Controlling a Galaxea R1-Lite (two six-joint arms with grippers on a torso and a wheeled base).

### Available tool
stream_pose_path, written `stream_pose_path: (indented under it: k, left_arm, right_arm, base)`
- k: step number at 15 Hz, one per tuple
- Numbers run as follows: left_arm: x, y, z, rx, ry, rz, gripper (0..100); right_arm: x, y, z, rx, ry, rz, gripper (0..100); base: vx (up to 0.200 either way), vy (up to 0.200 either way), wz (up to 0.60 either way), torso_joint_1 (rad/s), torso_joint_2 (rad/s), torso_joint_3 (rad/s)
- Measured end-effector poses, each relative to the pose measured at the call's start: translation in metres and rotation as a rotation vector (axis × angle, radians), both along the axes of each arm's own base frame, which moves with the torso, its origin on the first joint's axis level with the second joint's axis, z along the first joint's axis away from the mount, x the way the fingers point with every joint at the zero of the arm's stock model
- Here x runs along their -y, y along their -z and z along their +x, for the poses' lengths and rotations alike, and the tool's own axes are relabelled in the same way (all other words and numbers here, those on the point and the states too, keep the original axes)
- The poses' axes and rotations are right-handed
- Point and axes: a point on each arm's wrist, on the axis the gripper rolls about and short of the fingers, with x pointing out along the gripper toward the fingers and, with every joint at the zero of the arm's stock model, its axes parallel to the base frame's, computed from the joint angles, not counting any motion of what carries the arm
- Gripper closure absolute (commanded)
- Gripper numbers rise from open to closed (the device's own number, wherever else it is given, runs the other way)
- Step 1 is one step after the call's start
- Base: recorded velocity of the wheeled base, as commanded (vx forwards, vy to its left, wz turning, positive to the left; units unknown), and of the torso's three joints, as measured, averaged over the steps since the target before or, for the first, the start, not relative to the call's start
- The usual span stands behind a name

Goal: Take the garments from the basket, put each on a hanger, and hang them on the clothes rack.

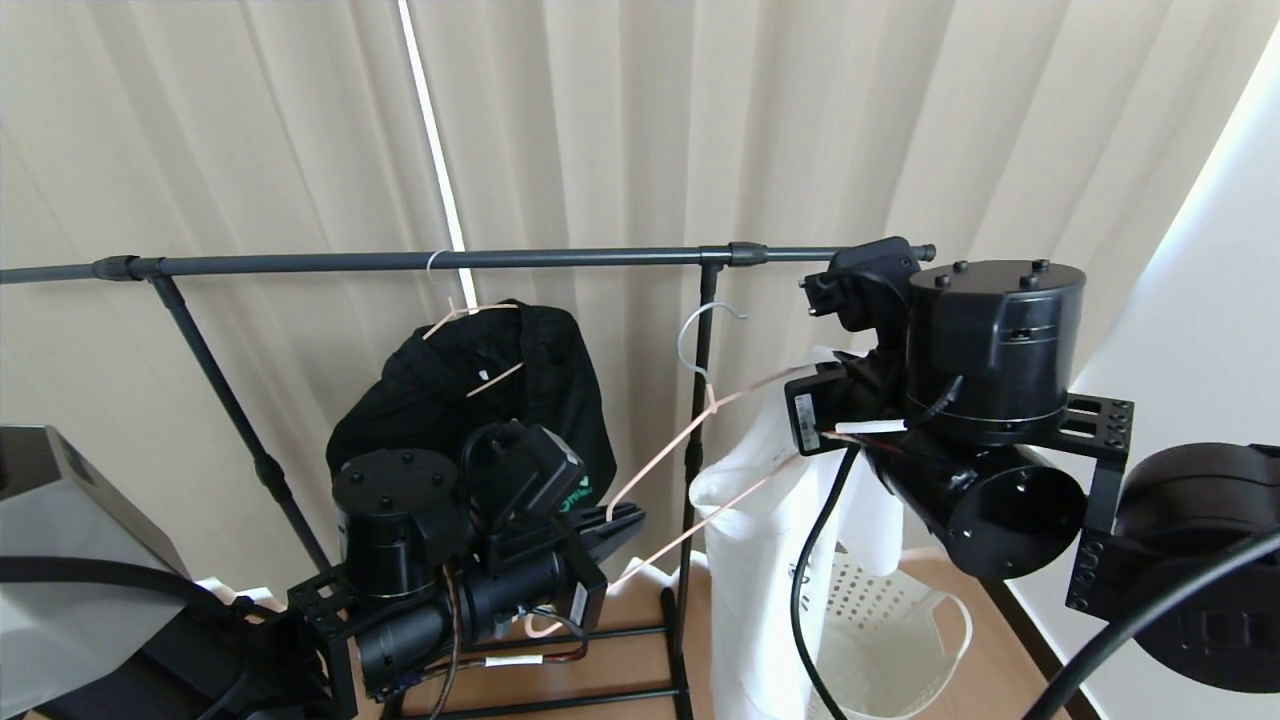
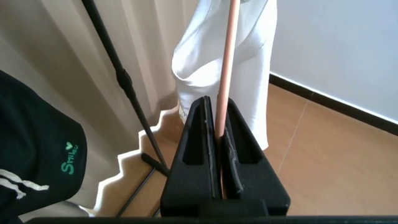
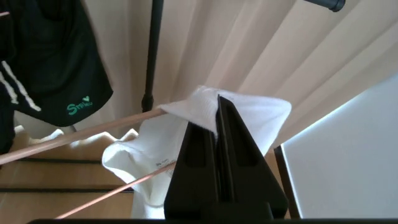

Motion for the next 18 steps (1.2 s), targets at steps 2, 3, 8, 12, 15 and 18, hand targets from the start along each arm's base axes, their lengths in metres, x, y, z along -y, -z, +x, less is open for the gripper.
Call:
stream_pose_path:
  k: [2, 3, 8, 12, 15, 18]
  left_arm:
    - [0.0, 0.0, 0.0, -0.001, 0.0, 0.0, 100]
    - [0.001, 0.0, 0.0, -0.001, 0.001, 0.0, 100]
    - [0.002, 0.001, 0.0, -0.003, 0.003, 0.002, 100]
    - [0.002, 0.002, 0.0, -0.004, 0.002, 0.003, 100]
    - [0.002, 0.002, 0.0, -0.004, 0.002, 0.003, 100]
    - [0.002, 0.001, 0.001, 0.008, 0.002, -0.005, 100]
  right_arm:
    - [-0.006, -0.004, -0.011, 0.014, -0.039, 0.02, 100]
    - [-0.009, -0.006, -0.015, 0.031, -0.055, 0.038, 100]
    - [-0.02, -0.011, -0.029, 0.079, -0.113, 0.093, 100]
    - [-0.027, -0.01, -0.042, 0.073, -0.163, 0.1, 100]
    - [-0.029, -0.011, -0.048, 0.091, -0.183, 0.123, 100]
    - [-0.029, -0.012, -0.049, 0.107, -0.19, 0.138, 100]
  base:
    - [0.0, 0.0, 0.0, 0.0, 0.0, 0.0]
    - [0.0, 0.0, 0.0, 0.0, 0.0, 0.0]
    - [0.0, 0.0, 0.0, 0.0, 0.0, 0.0]
    - [0.0, 0.0, 0.0, 0.0, 0.0, 0.0]
    - [0.0, 0.0, 0.0, 0.0, 0.0, 0.0]
    - [0.0, 0.0, 0.0, 0.0, 0.0, 0.0]
